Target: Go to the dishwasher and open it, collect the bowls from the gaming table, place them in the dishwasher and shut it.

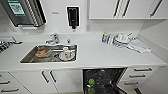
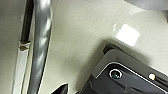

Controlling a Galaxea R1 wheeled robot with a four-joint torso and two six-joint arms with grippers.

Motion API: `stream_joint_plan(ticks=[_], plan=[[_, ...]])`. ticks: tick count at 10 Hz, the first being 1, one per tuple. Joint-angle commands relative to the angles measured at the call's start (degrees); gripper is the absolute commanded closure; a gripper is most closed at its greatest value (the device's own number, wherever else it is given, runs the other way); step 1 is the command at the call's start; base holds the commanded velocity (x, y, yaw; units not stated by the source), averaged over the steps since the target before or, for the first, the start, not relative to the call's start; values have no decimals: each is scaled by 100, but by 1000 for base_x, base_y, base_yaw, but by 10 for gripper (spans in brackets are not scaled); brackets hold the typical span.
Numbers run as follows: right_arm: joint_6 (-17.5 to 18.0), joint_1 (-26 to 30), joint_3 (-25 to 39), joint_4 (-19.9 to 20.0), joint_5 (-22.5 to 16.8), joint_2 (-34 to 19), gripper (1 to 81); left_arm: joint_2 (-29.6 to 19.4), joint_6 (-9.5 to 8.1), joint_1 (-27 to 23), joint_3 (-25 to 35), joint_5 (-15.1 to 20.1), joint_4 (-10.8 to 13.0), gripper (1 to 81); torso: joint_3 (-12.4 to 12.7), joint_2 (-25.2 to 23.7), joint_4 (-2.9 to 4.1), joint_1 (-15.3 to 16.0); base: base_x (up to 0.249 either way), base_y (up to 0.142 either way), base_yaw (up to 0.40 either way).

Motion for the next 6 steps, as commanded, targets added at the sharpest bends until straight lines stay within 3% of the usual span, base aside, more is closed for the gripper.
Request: stream_joint_plan(ticks=[1,4,6], plan=[[-41,322,-318,483,-485,-16,10,-57,-15,-5,3,431,20,10,0,2,0,-2,0,0,0],[-50,718,-301,1263,-783,-8,10,-66,-15,-5,3,457,-6,10,2,-57,0,35,0,0,0],[-50,1166,-336,1432,-1100,-60,10,-57,-15,-5,3,466,-23,10,5,-59,0,35,0,0,0]])
